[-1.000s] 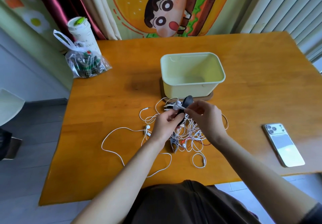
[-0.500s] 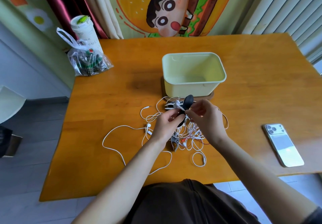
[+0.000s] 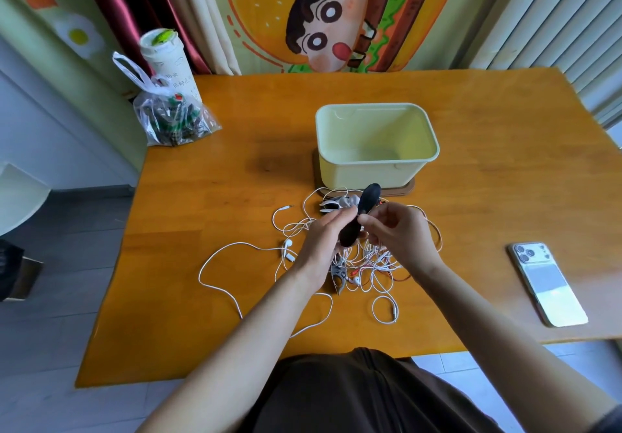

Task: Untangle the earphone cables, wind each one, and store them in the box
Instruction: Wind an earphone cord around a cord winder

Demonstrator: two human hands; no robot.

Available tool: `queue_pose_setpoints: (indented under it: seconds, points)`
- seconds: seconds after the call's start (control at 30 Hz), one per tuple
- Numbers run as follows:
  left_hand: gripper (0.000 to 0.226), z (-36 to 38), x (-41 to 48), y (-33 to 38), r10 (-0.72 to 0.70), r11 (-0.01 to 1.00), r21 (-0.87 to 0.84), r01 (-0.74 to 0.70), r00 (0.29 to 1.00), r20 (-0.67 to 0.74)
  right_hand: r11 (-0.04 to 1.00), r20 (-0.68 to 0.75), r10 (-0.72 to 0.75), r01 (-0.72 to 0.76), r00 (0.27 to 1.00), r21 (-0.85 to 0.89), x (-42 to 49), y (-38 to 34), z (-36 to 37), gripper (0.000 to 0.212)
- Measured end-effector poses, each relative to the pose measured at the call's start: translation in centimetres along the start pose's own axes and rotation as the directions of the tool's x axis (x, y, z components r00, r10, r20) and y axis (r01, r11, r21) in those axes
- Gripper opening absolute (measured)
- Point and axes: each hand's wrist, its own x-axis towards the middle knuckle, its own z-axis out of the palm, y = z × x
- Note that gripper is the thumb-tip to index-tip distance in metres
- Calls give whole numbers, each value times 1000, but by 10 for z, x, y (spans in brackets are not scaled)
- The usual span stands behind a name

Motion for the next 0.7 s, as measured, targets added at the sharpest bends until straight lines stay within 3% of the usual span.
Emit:
queue_pose_setpoints:
  seconds: [0.13,0.3,0.63,0.7]
  points:
    - [15,-2,3,1,-12,992,-123,-4,991,-132,1000,46,-8,7,999,17,1,2,7,9]
    - [20,-4,1,-3,30,994,-91,-54,969,-243,1000,28,-14,14,1000,10,0,4,14,13]
    - [20,-14,-6,0,-38,962,-272,10,994,-101,1000,45,-4,5,999,-13,-6,2,21,4]
    - [18,-16,-7,2,-54,956,-294,27,995,-83,998,76,-8,12,997,-54,-9,3,20,10]
